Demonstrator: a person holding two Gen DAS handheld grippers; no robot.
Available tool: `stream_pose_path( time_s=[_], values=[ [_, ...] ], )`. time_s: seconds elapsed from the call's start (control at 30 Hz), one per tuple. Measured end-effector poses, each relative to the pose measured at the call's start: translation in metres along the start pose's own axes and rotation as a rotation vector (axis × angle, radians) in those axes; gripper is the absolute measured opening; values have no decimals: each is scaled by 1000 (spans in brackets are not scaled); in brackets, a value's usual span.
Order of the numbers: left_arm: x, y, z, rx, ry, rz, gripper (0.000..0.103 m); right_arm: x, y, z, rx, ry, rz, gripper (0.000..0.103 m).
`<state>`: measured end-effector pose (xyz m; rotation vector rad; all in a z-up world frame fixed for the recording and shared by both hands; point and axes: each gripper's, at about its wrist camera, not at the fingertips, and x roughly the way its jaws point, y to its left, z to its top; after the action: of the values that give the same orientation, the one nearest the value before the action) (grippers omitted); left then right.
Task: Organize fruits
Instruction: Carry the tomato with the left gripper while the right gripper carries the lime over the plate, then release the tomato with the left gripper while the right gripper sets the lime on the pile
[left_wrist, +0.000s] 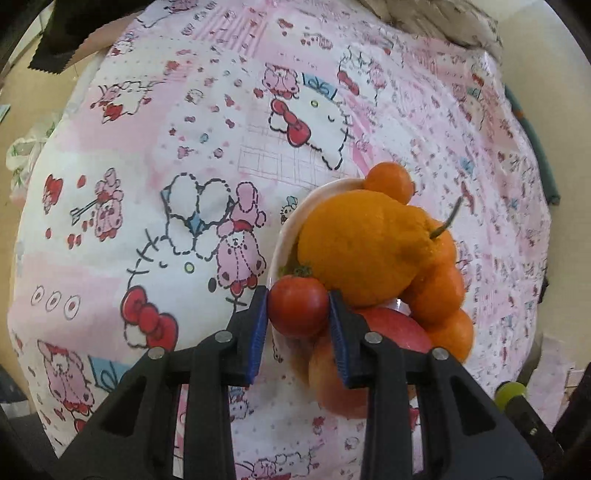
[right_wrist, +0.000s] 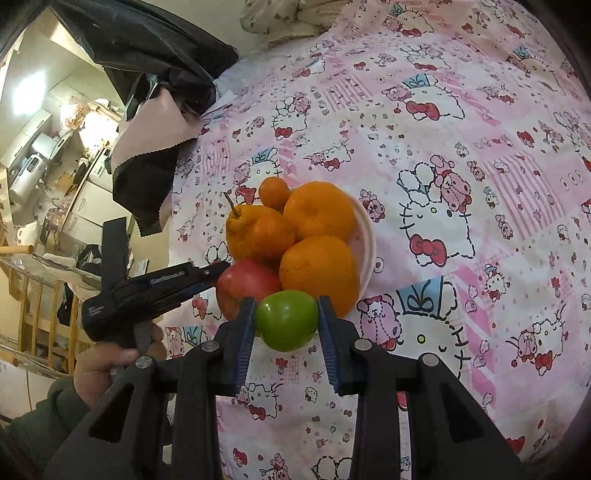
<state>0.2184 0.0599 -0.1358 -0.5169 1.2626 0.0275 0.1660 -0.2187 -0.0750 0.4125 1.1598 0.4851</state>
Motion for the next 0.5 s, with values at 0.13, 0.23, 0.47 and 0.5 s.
stream_pose_path(
  time_s=[0.13,0.23,0.47,0.5],
  values=[
    [5,3,2,-29,14,46,58,3,0,1,-3,10,-4,35],
    [5,8,2,-47,13,-1,65,6,1,2,0,18,3,35],
    [-19,9,-2,-16,-48,18,68,2,6,4,-14,4,25,35],
    [-27,5,-4,10,-62,38,68,2,6,5,-14,4,31,35]
  ],
)
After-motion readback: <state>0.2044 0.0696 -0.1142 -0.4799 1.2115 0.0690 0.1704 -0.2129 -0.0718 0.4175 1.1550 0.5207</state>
